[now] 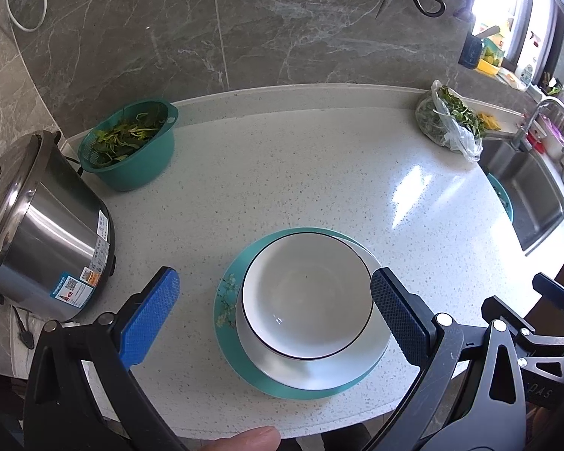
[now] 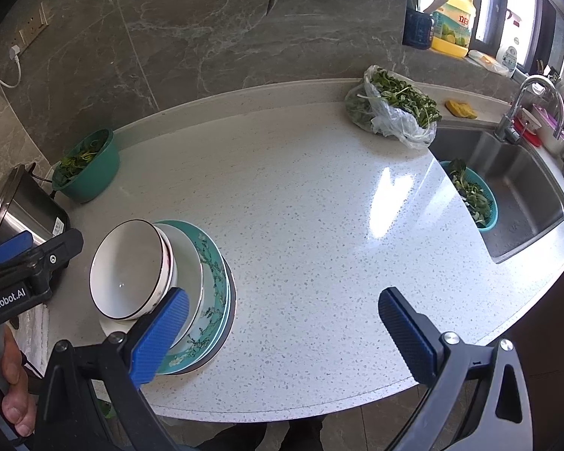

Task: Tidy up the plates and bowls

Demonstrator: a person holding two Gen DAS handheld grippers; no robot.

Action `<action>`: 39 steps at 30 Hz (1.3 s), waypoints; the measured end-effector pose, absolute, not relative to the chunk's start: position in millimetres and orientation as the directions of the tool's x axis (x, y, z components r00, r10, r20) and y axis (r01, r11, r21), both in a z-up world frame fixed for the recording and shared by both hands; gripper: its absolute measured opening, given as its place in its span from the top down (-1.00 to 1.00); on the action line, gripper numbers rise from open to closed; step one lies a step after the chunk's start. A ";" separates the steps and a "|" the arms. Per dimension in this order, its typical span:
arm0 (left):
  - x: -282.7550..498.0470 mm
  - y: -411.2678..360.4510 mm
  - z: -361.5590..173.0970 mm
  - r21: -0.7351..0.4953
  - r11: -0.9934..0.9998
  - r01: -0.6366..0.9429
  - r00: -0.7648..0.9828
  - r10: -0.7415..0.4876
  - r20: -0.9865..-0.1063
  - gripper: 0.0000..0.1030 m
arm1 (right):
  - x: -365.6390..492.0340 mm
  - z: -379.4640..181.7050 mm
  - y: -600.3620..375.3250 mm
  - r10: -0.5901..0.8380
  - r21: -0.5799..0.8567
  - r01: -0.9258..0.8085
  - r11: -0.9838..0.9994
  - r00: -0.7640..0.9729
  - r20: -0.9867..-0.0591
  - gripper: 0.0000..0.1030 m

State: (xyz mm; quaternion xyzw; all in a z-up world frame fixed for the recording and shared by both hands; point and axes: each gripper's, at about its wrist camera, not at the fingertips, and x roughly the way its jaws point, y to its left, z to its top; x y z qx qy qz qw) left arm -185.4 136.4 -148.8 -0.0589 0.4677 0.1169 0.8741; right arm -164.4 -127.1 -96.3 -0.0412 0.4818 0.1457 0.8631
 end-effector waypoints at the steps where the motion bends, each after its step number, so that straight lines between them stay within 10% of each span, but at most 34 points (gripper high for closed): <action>1: -185.0 136.3 -148.7 0.005 0.966 -0.259 0.535 0.148 -0.832 -1.00 | -164.0 -96.1 -126.3 0.207 0.064 -0.291 0.955 0.493 -0.845 -1.00; 39: -213.5 171.2 -160.6 -0.001 0.943 -0.332 0.498 0.174 -0.850 -1.00 | -176.8 -98.2 -68.4 0.216 0.008 -0.419 0.908 0.450 -0.866 -1.00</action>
